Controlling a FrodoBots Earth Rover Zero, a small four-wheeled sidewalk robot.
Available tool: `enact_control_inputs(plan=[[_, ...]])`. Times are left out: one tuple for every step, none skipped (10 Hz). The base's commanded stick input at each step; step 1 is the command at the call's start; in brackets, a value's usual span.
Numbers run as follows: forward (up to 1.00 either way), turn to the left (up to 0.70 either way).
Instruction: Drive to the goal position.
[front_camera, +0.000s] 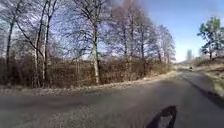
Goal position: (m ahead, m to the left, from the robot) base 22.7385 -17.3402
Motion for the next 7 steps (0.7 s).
enact_control_inputs(plan=[[0.0,-0.19],[0.0,-0.16],[0.0,-0.14],[0.0,-0.11],[0.0,-0.06],[0.0,-0.01],[0.0,0.0]])
